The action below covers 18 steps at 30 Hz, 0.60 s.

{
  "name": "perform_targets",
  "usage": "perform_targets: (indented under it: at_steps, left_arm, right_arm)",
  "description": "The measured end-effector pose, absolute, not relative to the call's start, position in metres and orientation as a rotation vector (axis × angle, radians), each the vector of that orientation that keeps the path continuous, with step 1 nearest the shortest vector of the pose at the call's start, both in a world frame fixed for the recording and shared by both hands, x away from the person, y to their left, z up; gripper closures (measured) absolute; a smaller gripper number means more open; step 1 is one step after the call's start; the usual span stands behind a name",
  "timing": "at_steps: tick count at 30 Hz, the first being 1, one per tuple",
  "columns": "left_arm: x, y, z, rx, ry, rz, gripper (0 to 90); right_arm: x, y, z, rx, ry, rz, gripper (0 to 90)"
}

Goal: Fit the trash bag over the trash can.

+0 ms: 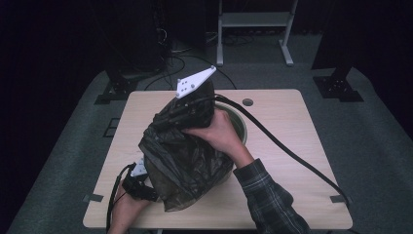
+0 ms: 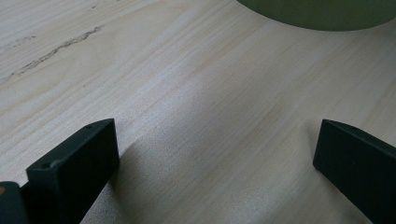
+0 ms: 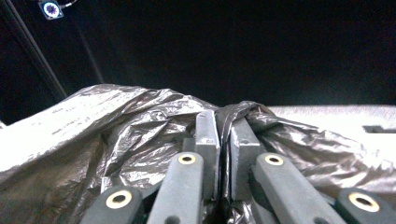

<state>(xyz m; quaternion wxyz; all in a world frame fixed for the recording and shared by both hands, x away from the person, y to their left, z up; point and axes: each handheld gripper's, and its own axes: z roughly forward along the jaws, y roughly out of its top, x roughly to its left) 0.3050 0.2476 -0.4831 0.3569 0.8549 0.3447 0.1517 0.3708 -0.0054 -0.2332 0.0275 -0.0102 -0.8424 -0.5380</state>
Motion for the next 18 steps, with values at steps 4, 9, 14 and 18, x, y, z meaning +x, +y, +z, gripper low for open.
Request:
perform_targets:
  at_steps: [4, 9, 14, 18]
  left_arm:
    - [0.305, 0.248, -0.483, 2.208, 0.89, 0.391, 0.0]
    - [0.305, 0.248, -0.483, 2.208, 0.89, 0.39, 0.0]
    - [0.305, 0.248, -0.483, 2.207, 0.89, 0.391, 0.0]
    - [0.305, 0.247, -0.483, 2.208, 0.89, 0.392, 0.0]
  right_arm:
    - [0.374, -0.017, -0.246, -0.097, -2.629, -1.628, 83.1]
    - [0.381, -0.038, -0.261, -0.199, -2.659, -1.593, 83.2]
    - [0.389, -0.061, -0.273, -0.301, -2.674, -1.544, 81.7]
    - [0.393, -0.076, -0.281, -0.362, -2.672, -1.517, 80.7]
